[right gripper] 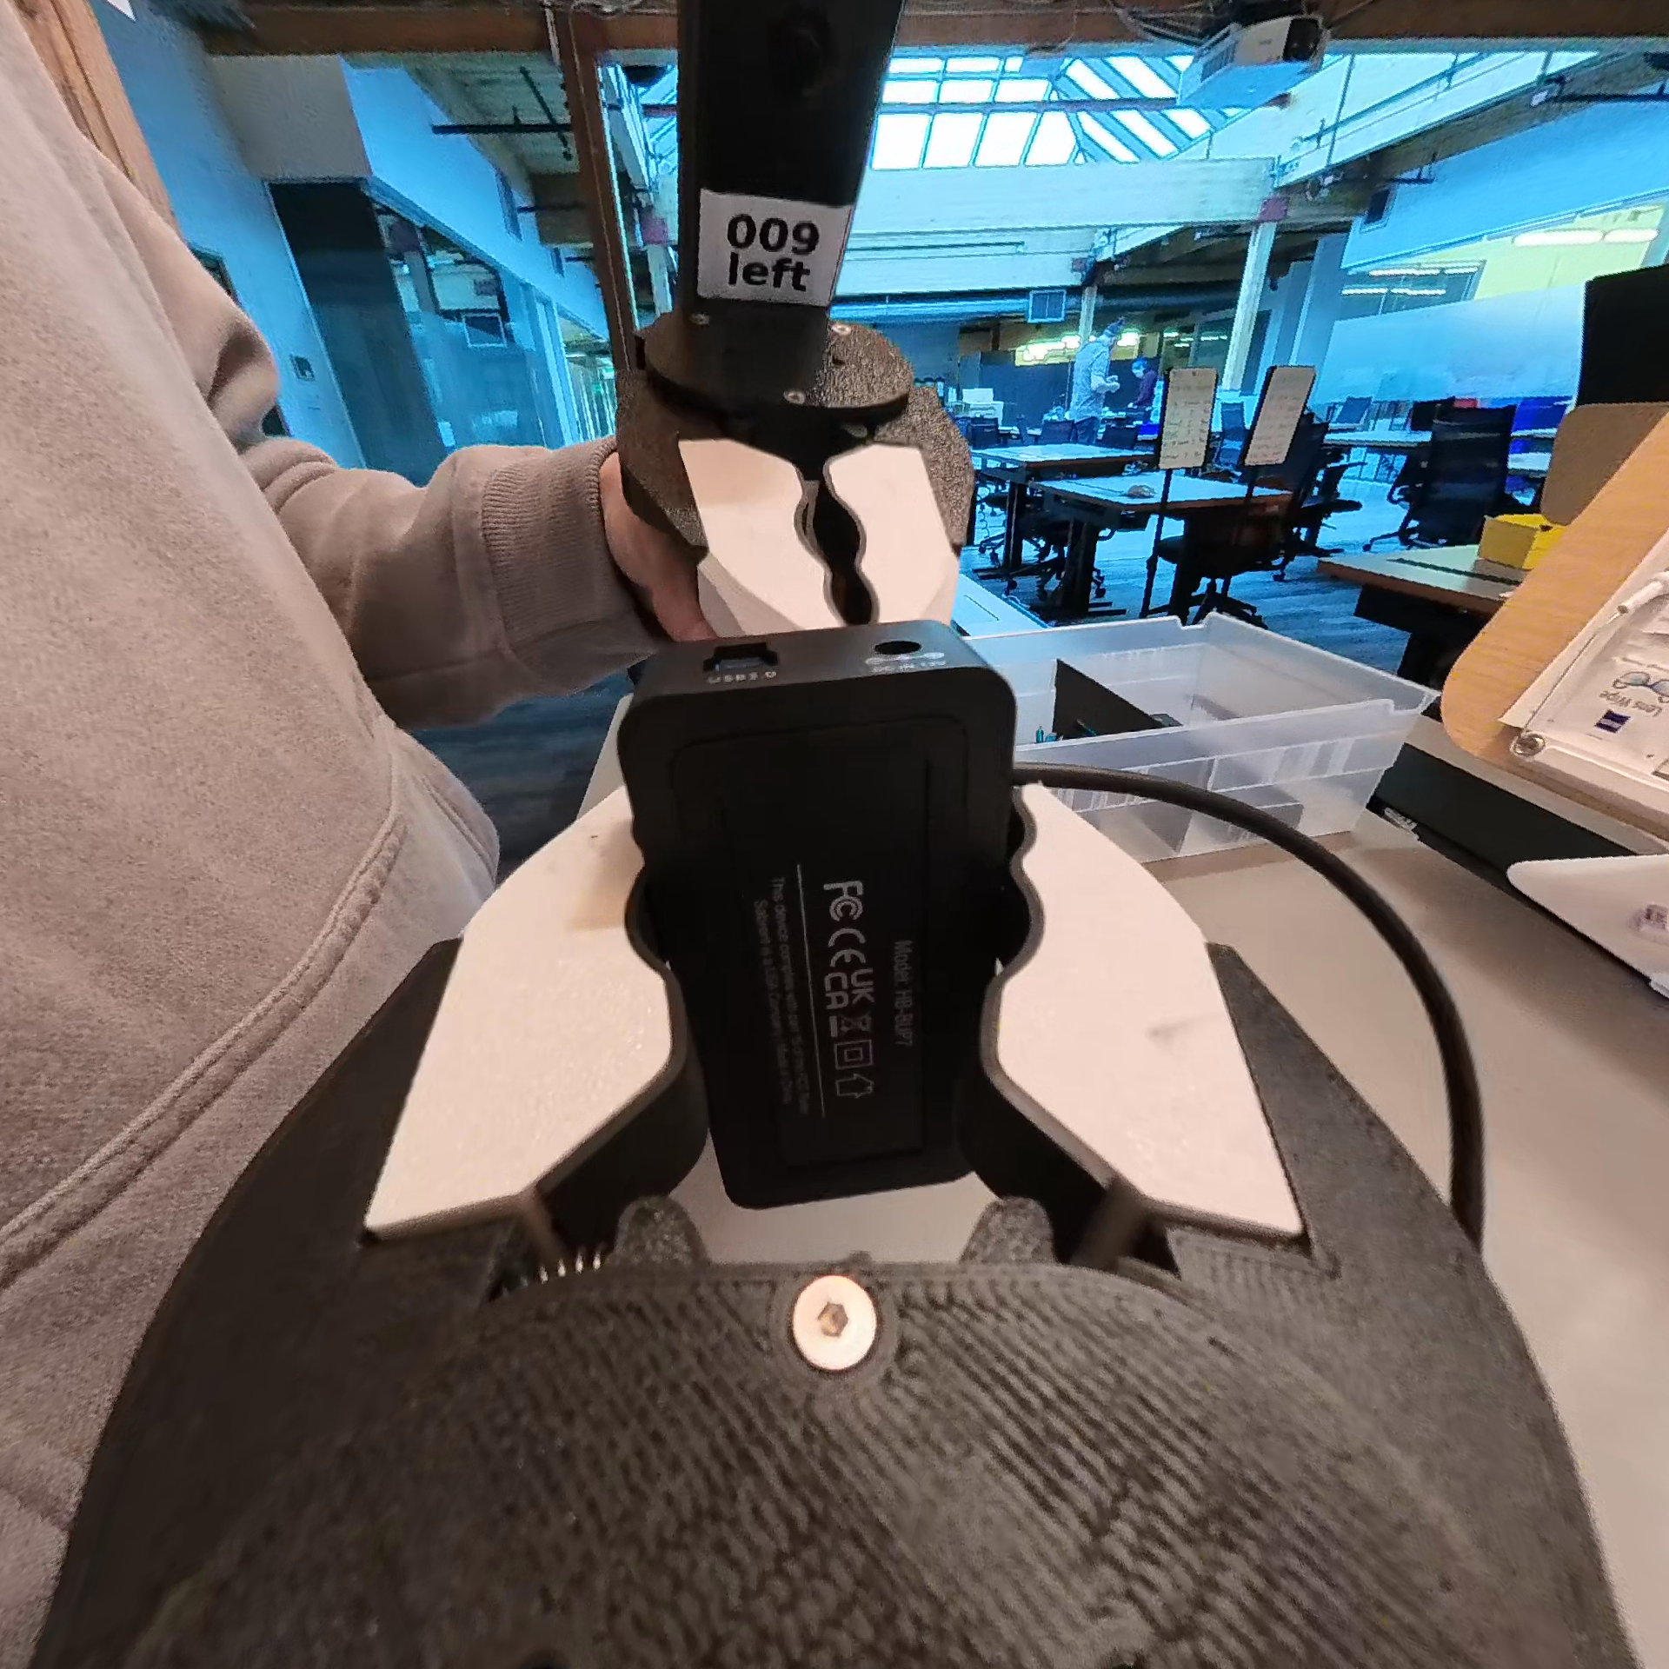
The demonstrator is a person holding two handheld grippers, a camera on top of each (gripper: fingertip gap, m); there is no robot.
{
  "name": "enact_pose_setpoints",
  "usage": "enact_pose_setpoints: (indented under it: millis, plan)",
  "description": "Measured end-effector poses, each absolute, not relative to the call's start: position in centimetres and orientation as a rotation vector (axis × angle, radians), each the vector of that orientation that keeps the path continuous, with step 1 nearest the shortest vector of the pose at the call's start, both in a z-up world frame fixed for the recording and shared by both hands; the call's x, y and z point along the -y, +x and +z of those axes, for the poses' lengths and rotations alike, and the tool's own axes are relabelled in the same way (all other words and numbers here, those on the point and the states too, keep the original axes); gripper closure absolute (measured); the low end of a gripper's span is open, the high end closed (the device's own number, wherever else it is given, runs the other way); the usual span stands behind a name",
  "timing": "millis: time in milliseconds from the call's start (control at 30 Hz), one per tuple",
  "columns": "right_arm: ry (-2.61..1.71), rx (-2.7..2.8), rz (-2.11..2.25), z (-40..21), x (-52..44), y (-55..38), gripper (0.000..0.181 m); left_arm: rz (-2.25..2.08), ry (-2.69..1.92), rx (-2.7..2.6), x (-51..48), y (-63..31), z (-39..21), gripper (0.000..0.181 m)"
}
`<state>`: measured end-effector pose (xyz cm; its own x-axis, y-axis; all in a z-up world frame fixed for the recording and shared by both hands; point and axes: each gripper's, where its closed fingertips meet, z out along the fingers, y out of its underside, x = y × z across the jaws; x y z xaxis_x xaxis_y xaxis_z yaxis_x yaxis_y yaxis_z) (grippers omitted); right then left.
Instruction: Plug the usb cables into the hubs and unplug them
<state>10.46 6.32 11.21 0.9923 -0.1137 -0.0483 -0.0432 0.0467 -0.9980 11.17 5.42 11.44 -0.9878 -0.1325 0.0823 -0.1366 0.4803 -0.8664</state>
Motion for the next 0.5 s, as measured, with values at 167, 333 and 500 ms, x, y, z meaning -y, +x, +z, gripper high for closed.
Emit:
enact_pose_setpoints:
  millis: [167,333,500]
  plan:
    - [-1.496,-0.159,-0.03,11.33,-6.3,10.69,0.11,1.626,0.27,2.667,-5.28,11.28,11.51,0.181]
    - [-1.479,-0.195,0.03,11.14,-6.58,10.79,0.108,1.686,0.317,2.612,-5.5,11.47,11.34,0.181]
    - [-1.443,-0.216,0.06,11.43,-6.93,10.98,0.11,1.667,0.294,2.651,-5.68,11.54,11.39,0.181]
